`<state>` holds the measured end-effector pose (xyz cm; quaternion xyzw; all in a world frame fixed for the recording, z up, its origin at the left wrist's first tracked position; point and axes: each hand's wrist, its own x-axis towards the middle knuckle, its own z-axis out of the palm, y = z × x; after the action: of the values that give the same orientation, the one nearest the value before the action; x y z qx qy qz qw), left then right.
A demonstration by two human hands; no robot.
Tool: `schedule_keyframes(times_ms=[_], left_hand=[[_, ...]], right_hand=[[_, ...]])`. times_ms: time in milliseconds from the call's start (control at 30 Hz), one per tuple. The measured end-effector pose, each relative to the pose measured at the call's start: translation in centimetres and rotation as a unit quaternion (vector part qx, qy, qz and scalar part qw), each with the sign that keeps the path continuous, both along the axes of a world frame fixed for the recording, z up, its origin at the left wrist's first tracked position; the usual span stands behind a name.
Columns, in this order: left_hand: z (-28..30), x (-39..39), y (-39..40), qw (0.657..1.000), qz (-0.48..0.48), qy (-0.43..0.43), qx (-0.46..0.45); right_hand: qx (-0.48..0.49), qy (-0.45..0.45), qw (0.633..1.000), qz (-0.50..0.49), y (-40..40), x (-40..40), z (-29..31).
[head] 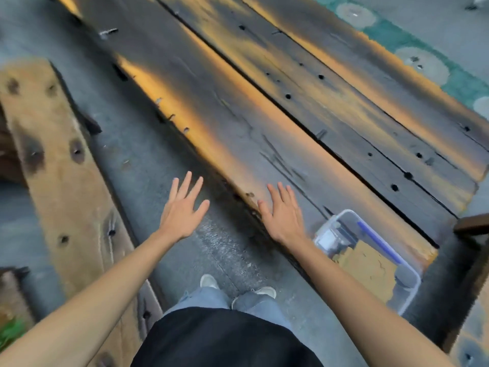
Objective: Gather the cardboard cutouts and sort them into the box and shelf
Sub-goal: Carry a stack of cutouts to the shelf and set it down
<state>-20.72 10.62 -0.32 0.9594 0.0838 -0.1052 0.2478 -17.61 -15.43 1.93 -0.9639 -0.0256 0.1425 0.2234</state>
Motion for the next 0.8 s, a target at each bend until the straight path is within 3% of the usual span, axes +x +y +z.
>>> schedule_keyframes(times_ms=[433, 800], left_hand=[[0.2, -10.4, 12.9, 0.975, 0.221, -0.018, 0.007], [1.2, -16.8, 15.2, 0.921, 0.389, 0.001, 0.036]], right_hand=[[-0.027, -0.046, 0.966, 0.252, 17.2, 1.6, 1.0], [-0.057, -0.052, 0.89, 0.449, 26.7, 1.6, 0.7]])
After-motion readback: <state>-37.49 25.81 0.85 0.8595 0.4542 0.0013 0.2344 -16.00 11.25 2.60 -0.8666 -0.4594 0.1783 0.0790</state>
